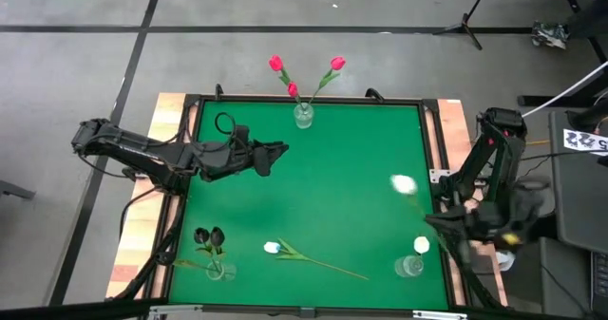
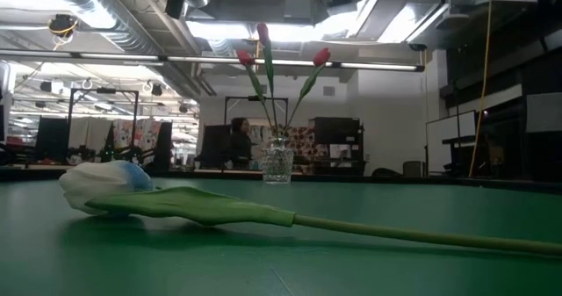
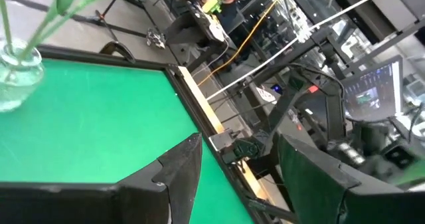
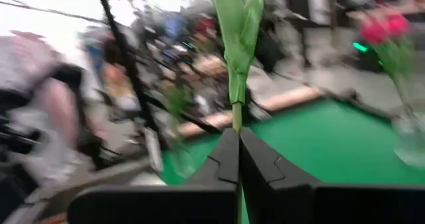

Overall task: Sort flowers into vase by color
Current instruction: Put the top white flower into the bottom right transparent vase

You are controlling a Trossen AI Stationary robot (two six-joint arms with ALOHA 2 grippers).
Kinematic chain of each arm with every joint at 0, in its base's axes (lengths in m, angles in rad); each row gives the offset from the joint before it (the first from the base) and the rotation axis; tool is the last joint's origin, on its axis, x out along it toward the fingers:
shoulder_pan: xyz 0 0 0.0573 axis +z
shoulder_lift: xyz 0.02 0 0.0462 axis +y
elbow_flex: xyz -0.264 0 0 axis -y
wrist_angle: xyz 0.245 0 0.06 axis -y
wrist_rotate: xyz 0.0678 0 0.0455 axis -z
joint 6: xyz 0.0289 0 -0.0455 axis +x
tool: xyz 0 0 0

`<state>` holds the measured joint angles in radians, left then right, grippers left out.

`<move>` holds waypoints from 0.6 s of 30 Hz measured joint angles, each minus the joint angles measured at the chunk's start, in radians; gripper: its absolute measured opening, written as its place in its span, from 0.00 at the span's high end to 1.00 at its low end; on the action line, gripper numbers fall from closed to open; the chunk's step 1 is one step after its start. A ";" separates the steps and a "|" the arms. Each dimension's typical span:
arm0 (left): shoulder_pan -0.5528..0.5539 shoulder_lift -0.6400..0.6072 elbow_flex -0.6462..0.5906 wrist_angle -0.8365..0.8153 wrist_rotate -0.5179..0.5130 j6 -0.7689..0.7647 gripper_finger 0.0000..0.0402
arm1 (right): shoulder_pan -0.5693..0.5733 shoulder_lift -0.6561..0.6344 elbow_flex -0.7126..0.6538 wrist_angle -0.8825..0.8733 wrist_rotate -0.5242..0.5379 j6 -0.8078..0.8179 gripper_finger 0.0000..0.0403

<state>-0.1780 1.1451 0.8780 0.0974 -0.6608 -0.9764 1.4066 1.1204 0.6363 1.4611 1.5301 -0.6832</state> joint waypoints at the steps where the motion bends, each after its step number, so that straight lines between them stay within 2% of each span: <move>1: 0.000 0.006 0.000 0.008 0.000 -0.010 0.52 | 0.001 -0.010 0.031 0.004 -0.035 -0.052 1.00; 5: -0.005 0.057 0.000 0.142 0.004 0.000 0.52 | 0.000 -0.027 0.131 0.001 -0.162 -0.264 1.00; 10: -0.013 0.206 0.013 0.588 0.043 0.172 0.52 | 0.000 -0.061 0.178 0.008 -0.329 -0.380 1.00; 12: -0.015 0.287 0.051 0.715 0.062 0.227 0.52 | 0.000 -0.074 0.176 0.008 -0.363 -0.401 1.00; 14: -0.017 0.368 0.108 0.781 0.089 0.256 0.52 | -0.002 -0.091 0.176 0.017 -0.367 -0.410 1.00; 18: -0.008 0.528 0.268 0.782 0.161 0.265 0.52 | -0.043 -0.105 0.175 0.034 -0.389 -0.420 1.00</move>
<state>-0.1864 1.6731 1.1459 0.8795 -0.4998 -0.7113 1.3637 1.0159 0.8117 1.4947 1.1411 -1.1035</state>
